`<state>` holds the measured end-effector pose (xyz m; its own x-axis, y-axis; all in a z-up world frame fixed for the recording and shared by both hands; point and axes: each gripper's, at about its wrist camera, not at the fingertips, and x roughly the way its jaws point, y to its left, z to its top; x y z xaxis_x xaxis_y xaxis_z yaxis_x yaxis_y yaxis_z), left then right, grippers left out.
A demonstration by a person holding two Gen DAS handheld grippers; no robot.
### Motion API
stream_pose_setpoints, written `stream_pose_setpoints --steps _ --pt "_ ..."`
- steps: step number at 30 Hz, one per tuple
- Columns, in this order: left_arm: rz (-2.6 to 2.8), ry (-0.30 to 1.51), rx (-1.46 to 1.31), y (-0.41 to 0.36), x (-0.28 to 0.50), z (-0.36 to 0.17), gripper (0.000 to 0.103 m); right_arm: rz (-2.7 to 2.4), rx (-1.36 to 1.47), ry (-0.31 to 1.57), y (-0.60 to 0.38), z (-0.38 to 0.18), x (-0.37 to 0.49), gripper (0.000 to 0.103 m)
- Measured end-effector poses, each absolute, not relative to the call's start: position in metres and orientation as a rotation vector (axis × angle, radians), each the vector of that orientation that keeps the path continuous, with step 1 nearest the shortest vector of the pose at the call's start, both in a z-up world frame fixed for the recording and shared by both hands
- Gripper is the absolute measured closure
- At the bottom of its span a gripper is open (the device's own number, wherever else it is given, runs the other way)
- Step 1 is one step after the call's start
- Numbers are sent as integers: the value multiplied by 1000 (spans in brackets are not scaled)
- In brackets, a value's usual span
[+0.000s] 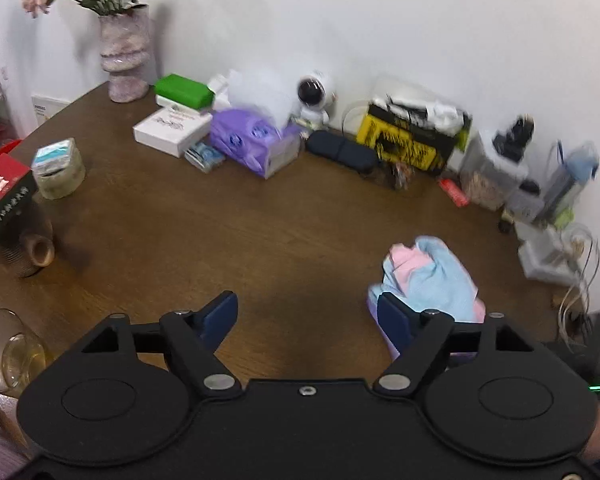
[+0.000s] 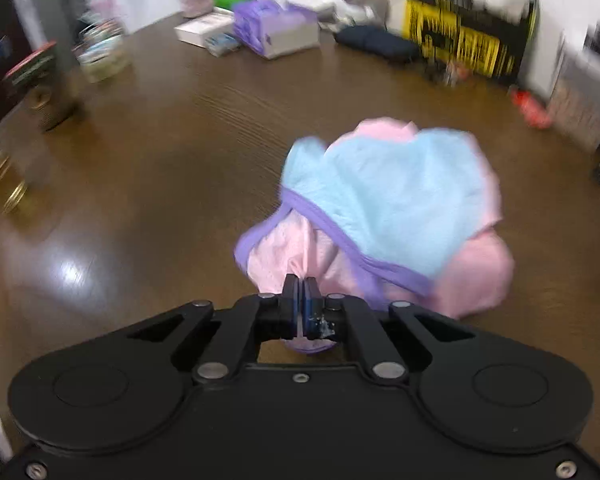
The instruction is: Fold clothes
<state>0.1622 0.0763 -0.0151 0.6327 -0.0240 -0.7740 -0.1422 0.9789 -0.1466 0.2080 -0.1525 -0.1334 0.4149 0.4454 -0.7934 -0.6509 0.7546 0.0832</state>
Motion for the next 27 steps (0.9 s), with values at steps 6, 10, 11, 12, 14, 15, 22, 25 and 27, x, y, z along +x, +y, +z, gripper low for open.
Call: stream_pose_setpoints --steps 6,10,11,12,14,15,22,25,27 --pt "-97 977 -143 22 178 -48 27 568 -320 977 -260 -99 183 70" --pt "-224 984 30 -26 190 -59 27 494 -317 894 -275 -92 147 39" --pt "-261 980 82 -37 189 -61 24 518 -324 889 -270 -95 135 39" --pt "-287 975 122 -46 187 -63 23 551 -345 895 -264 -100 125 39" --pt "-340 958 206 -61 181 -65 20 590 -381 912 -257 -112 115 39" --pt "-365 951 244 -67 178 -67 20 596 -391 927 -256 -119 114 39" --pt "-479 945 411 -97 147 -75 18 590 -381 1029 -257 -161 139 56" --pt "-503 929 427 -102 140 -73 15 607 -235 1067 -268 -161 151 98" --pt "-527 899 447 -108 137 -72 15 615 -141 1062 -273 -152 156 97"
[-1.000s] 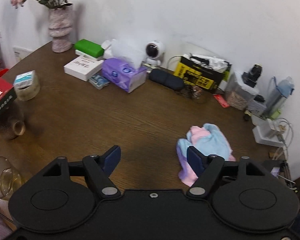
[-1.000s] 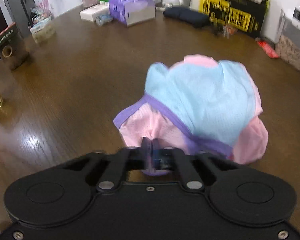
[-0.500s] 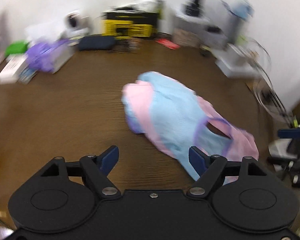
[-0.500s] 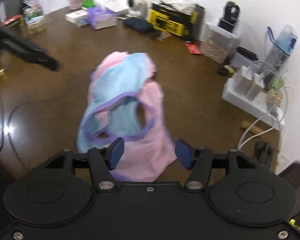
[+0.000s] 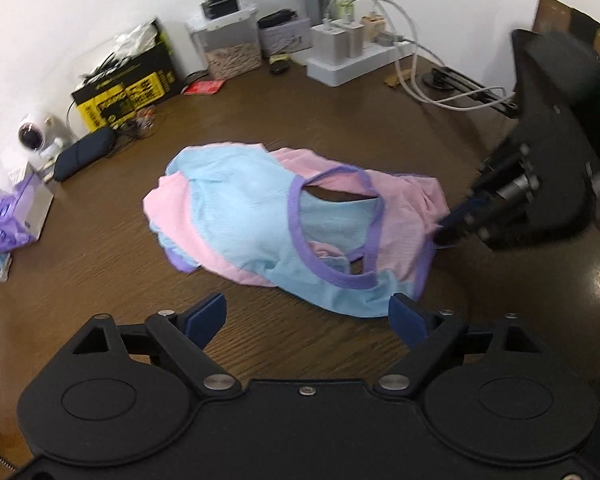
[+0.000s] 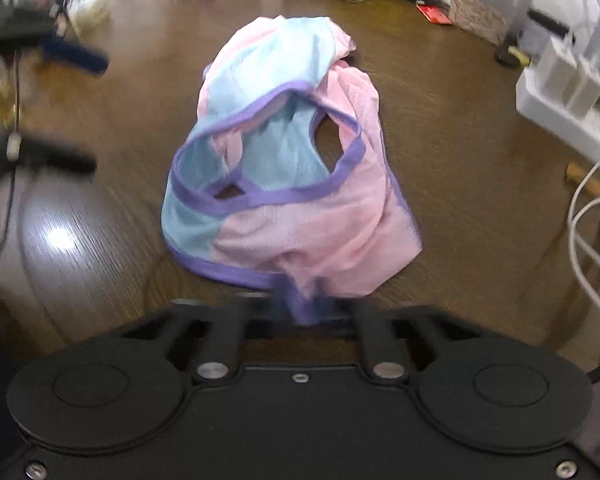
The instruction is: Fold clothes
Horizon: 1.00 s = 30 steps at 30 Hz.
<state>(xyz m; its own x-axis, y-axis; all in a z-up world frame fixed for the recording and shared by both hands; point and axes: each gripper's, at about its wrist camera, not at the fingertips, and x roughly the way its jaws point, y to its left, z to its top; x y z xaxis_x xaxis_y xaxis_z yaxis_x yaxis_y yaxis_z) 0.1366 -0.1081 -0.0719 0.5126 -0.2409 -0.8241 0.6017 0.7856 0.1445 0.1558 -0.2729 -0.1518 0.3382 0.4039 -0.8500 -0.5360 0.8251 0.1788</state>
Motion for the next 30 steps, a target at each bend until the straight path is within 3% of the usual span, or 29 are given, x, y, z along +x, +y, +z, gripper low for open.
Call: stream_pose_setpoints --steps 10,15,17,21,26,30 --pt "-572 774 556 -152 140 -75 15 724 82 872 -274 -47 156 97" --pt "-572 805 412 -132 157 -70 19 700 15 872 -275 -43 146 97" --pt "-572 863 354 -130 167 -74 36 691 26 887 -278 -48 144 97" --pt "-577 907 336 -136 172 -84 50 681 44 908 -280 -57 144 97" --pt "-605 986 359 -140 177 -100 93 678 13 903 -278 -57 138 97" --pt "-656 916 353 -141 167 -97 100 674 16 910 -277 -61 135 97"
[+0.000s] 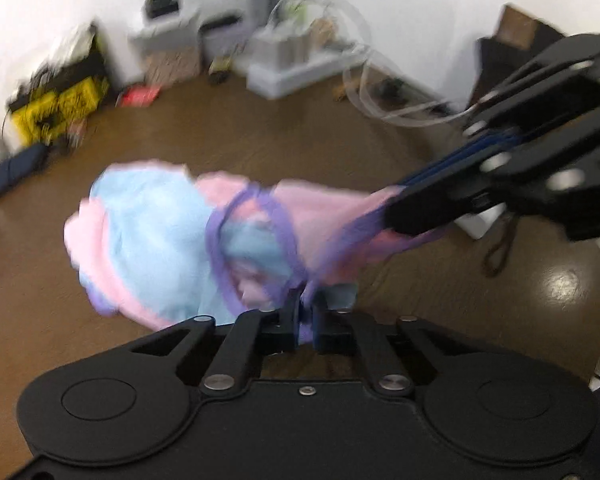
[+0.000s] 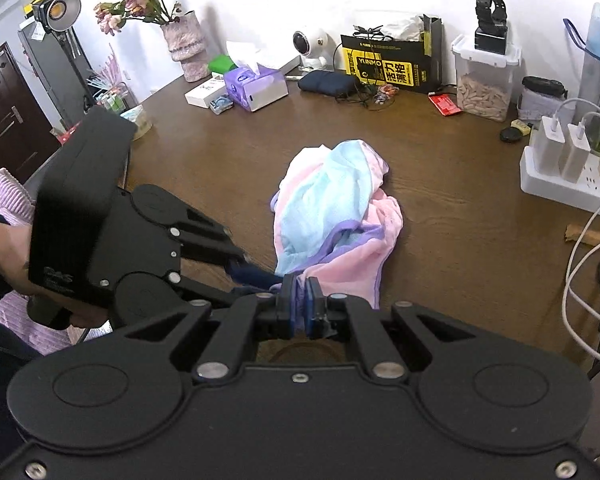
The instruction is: Fold clothes
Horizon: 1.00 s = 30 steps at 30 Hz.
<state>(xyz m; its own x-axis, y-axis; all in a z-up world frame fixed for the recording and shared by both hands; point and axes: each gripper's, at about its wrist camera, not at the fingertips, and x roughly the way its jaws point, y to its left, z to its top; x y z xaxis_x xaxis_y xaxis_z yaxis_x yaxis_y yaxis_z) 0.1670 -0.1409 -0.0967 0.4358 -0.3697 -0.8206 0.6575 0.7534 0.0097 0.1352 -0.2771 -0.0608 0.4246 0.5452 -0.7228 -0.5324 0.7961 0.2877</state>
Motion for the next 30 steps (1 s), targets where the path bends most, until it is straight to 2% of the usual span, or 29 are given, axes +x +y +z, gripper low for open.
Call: stream_pose_setpoints --steps 4,7,13,14,16,18,23,25,26,28,30 --pt "-591 900 296 -136 174 -84 101 646 15 923 -276 -68 135 95" --pt "-531 887 231 -129 184 -65 101 559 -1 922 -272 -78 136 68" --pt "-461 849 203 -125 204 -13 101 507 -2 844 -241 -86 134 63" --pt "-446 845 205 -125 207 -5 101 485 8 841 -237 -87 135 55" --pt "-426 849 207 -128 210 9 101 433 41 839 -226 -90 140 46" --pt "-416 843 215 -132 213 23 101 432 85 811 -216 -86 142 45" --pt "-419 795 187 -136 211 63 101 427 131 697 -200 -78 140 37" --pt "-417 771 198 -137 207 76 101 386 132 657 -196 -83 148 39" --pt "-412 752 210 -138 204 83 101 374 136 645 -197 -86 154 60" --pt "-407 725 209 -137 199 95 101 395 152 649 -209 -81 161 94" --pt "-410 676 187 -131 189 119 101 428 159 647 -225 -69 163 95"
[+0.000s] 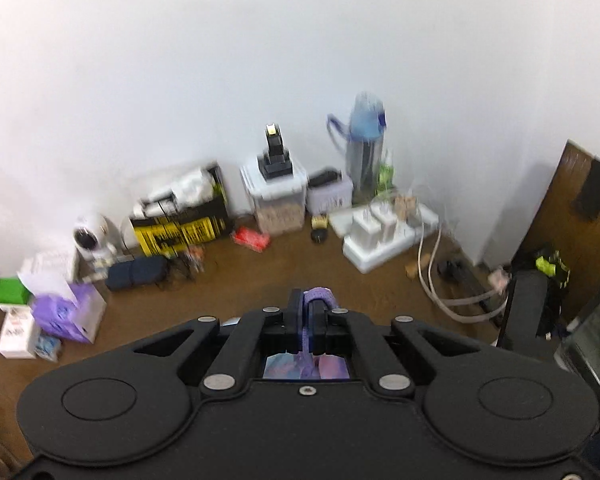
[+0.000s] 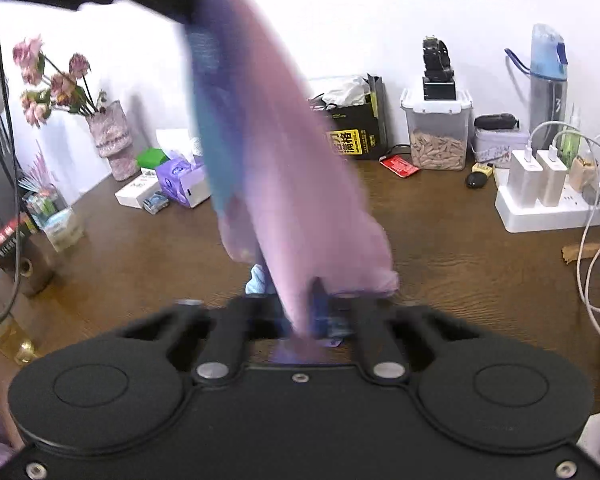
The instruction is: Fold clothes
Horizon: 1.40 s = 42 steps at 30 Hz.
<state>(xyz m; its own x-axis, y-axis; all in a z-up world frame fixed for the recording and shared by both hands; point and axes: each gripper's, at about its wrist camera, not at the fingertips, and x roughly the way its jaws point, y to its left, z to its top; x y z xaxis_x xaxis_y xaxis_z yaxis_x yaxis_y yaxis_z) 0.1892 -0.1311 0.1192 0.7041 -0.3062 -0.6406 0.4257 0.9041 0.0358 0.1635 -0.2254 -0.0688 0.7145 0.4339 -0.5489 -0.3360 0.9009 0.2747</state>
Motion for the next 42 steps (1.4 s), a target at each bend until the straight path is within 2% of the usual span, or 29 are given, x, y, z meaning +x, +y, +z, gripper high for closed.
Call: stream_pose_setpoints --steps 6,8,10,12,13,14,17,20,24,26,29,30,32,42 --pt "-465 558 35 -101 156 190 101 684 -63 463 -287 57 129 95" --pt "-438 555 39 -93 158 190 101 696 -92 406 -301 80 130 91" --pt "-413 613 53 -90 168 168 101 669 -92 396 -308 86 142 84" --pt "-393 742 57 -87 188 122 101 617 -106 459 -304 70 168 62" --pt "-377 820 66 -86 196 90 101 590 -128 525 -297 51 184 38" --pt "-355 910 74 -85 204 53 101 545 -148 594 -290 28 197 28" --pt "-288 1159 52 -77 208 -50 101 413 -216 806 -268 -42 221 28" --pt "-325 1262 2 -72 187 -87 101 348 -276 902 -254 -96 199 28" --pt "-338 1247 11 -69 177 -90 101 347 -225 901 -249 -119 168 29" --pt "-333 1231 26 -68 181 -87 101 436 -232 860 -237 -121 156 35" --pt "-334 1193 63 -66 188 -79 101 517 -303 834 -215 -120 158 37" --pt "-334 1184 70 -65 190 -78 101 534 -330 828 -208 -120 162 39" --pt "-334 1173 63 -63 192 -76 101 561 -371 812 -200 -120 172 51" --pt "-330 1171 81 -46 183 -86 101 783 -648 768 -175 -131 174 51"
